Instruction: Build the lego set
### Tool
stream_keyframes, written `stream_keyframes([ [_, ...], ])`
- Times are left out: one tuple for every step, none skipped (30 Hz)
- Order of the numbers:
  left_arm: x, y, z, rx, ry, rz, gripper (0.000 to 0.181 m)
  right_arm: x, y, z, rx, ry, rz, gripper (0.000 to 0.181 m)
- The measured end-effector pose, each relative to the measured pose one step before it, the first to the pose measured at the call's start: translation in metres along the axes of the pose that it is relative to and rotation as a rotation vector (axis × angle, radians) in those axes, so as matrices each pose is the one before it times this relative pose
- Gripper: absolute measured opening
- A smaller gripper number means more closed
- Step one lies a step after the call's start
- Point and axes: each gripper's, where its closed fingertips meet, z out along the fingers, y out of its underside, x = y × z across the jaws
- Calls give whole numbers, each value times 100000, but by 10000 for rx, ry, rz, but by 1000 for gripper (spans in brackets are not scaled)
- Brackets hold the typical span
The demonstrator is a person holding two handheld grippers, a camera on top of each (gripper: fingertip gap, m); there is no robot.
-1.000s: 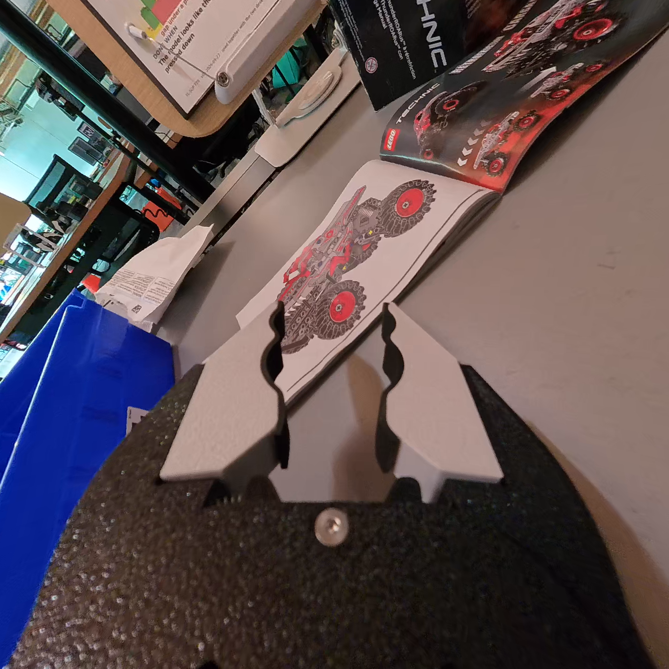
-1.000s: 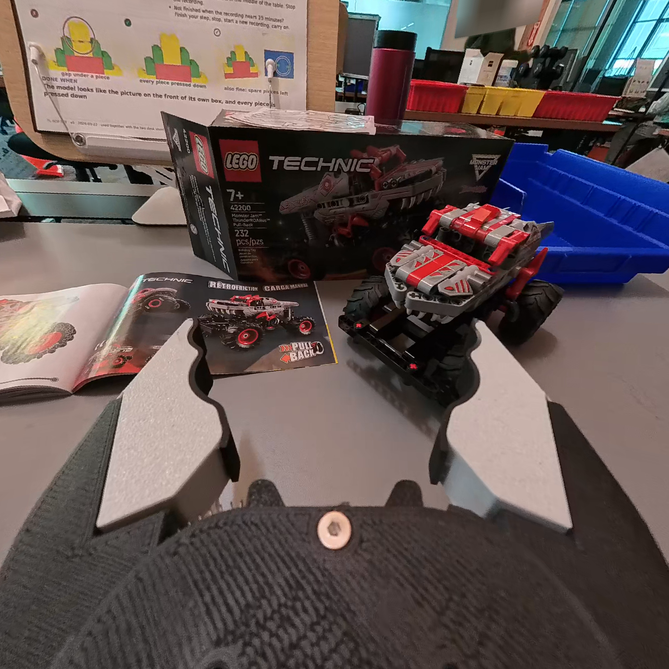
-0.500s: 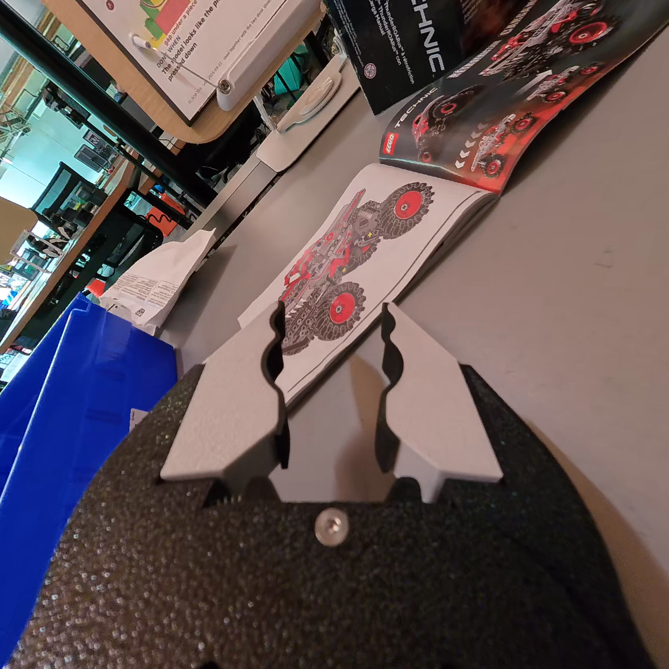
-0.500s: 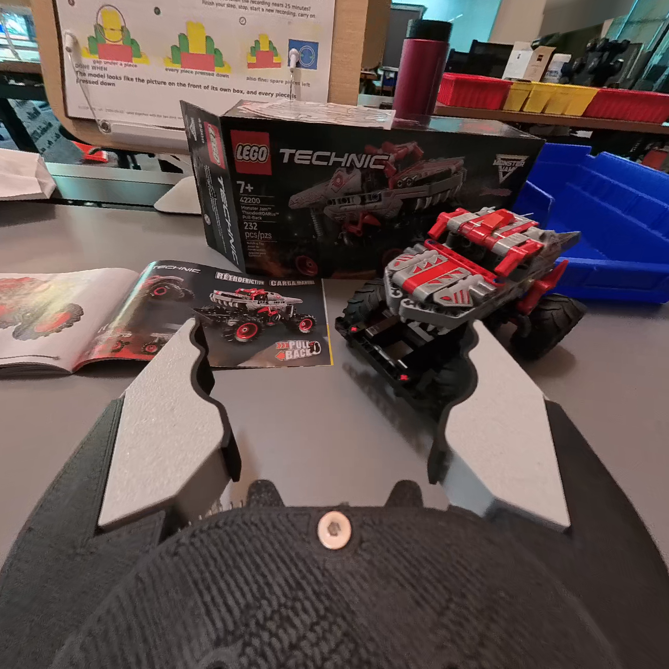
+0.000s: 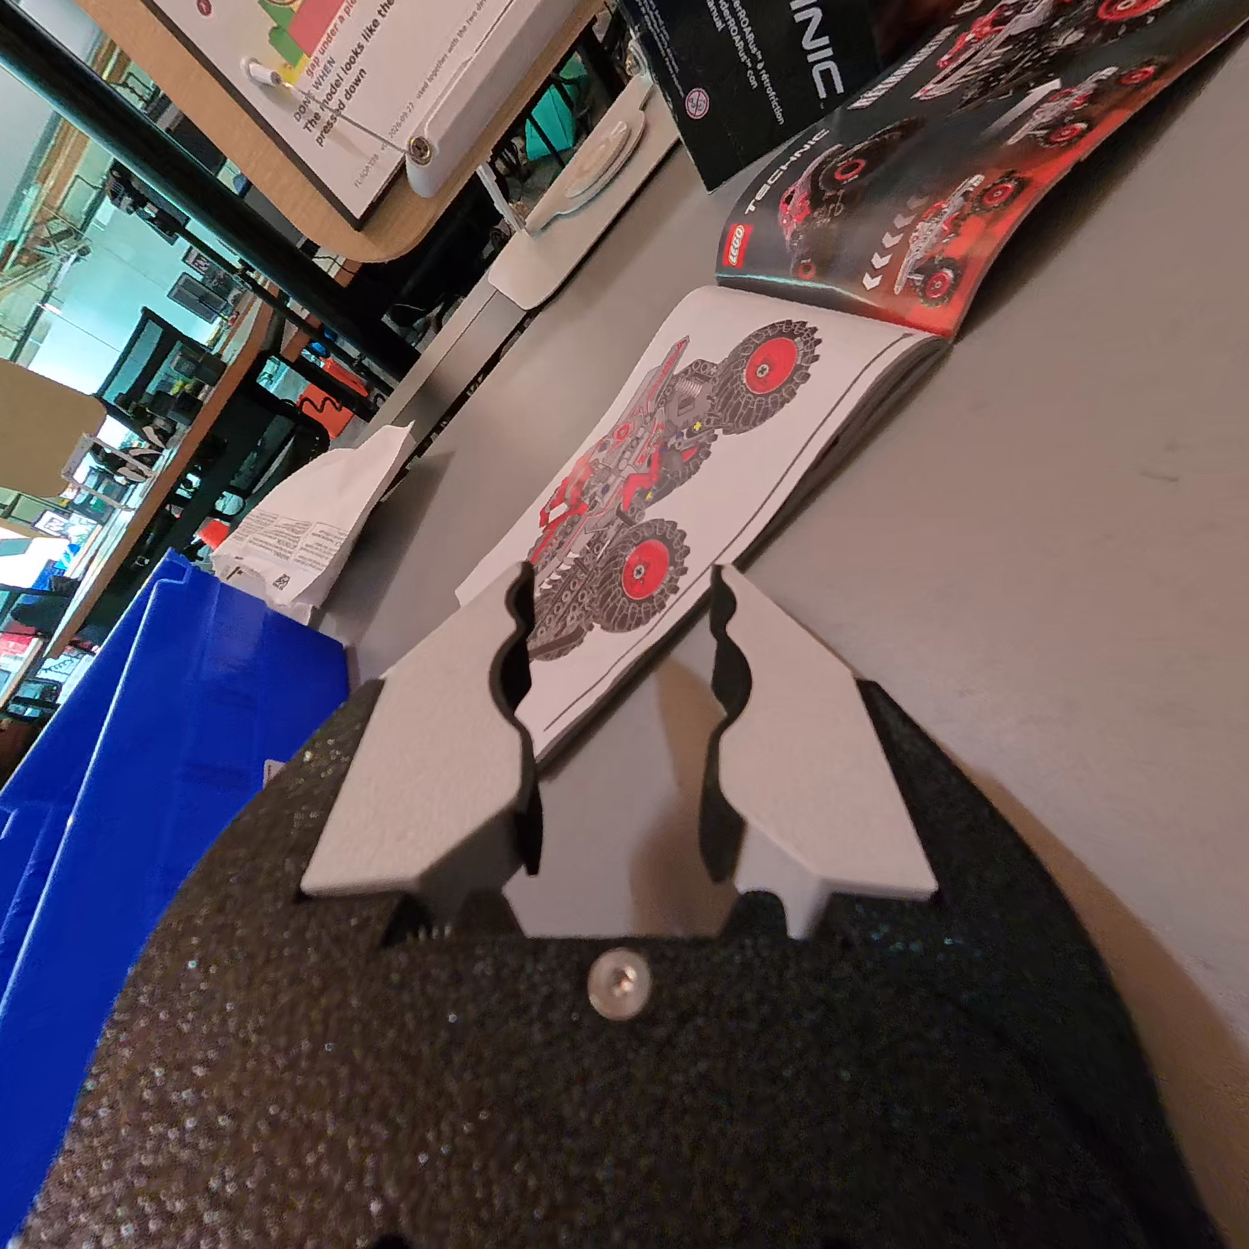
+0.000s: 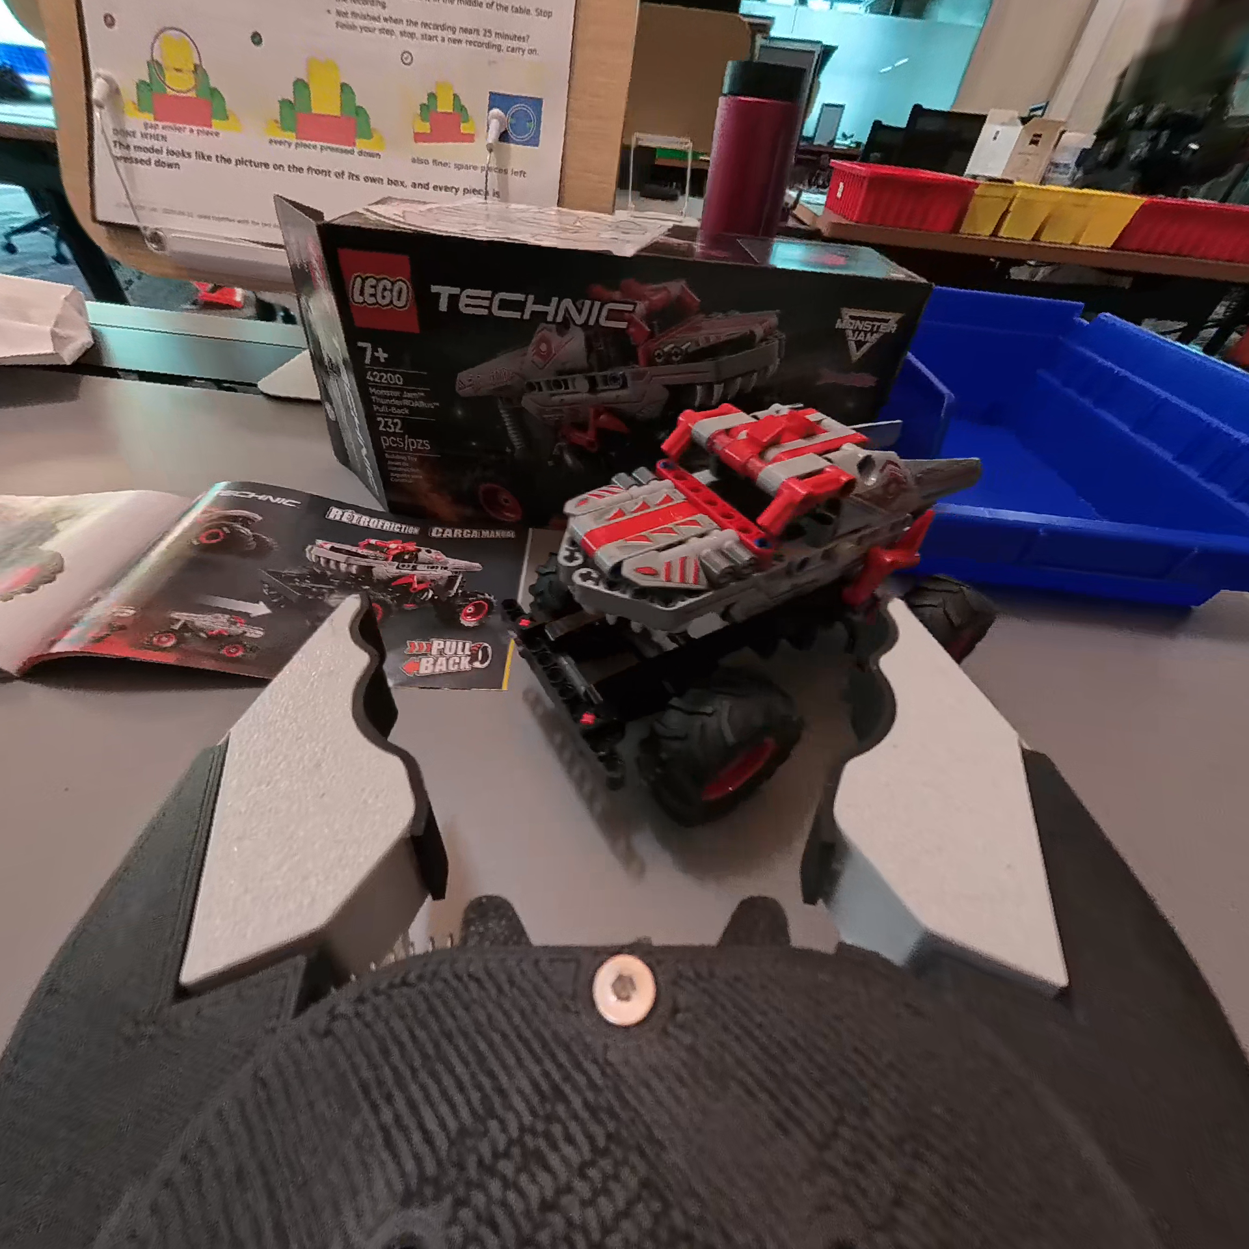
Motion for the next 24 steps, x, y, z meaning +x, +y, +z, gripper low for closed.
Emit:
stream_keyframes([
  [-41,19,44,-20,-57,51,49,333,135,36,-54,-41,-1,138],
  [-17,26,49,-20,-52,77,49,275,30,33,-6,-60,-12,138],
  [26,19,57,-20,-35,98,50,260,-29,0,27,-45,-13,138],
  [13,12,53,-20,-44,89,50,297,-49,-10,28,-16,-16,138],
  [-20,6,30,-12,-63,66,50,215,-39,-5,26,-60,-30,138],
  [-24,-13,17,0,-59,54,50,161,-13,18,11,-105,-24,137],
  [-25,-6,11,-3,-52,45,50,188,5,17,-10,-99,-32,137],
  [-38,5,16,-13,-63,37,50,225,38,29,-21,-81,-34,138],
  [-35,16,17,-16,-64,40,49,213,19,25,-11,-96,-5,138],
  [-23,5,17,-16,-57,52,49,195,0,37,3,-98,28,138],
  [6,3,27,-15,-56,69,49,248,-43,41,10,-57,32,138],
  [1,-15,18,-8,-61,85,49,246,-90,67,23,-38,-10,138],
  [23,-35,16,5,-58,89,49,215,-86,84,15,-50,-41,138],
  [34,-43,17,12,-43,79,49,338,-68,118,5,35,-31,138],
  [6,-26,7,3,-40,57,49,265,-29,125,-28,-4,-47,138],
  [-32,1,12,-10,-51,30,49,127,-74,117,-7,-89,-34,138],
  [-43,8,6,-9,-45,10,49,144,-94,95,19,-49,5,138],
  [-36,-7,4,2,-38,-1,48,120,-115,63,39,-62,-15,139],
  [-76,-12,-3,9,-52,-10,48,79,-128,51,58,-91,-27,139],
  [-73,-31,-9,15,-51,-14,48,81,-123,20,60,-85,-11,139],
  [-63,-35,-7,18,-43,-12,48,128,-62,50,33,-63,-5,138],
  [-53,-36,-6,16,-46,-8,48,61,-38,74,18,-105,-20,138],
  [-43,-33,-7,14,-37,-5,48,112,-20,90,19,-93,-33,138],
  [-17,-22,6,5,-29,4,47,51,36,101,-11,-124,-15,138],
])
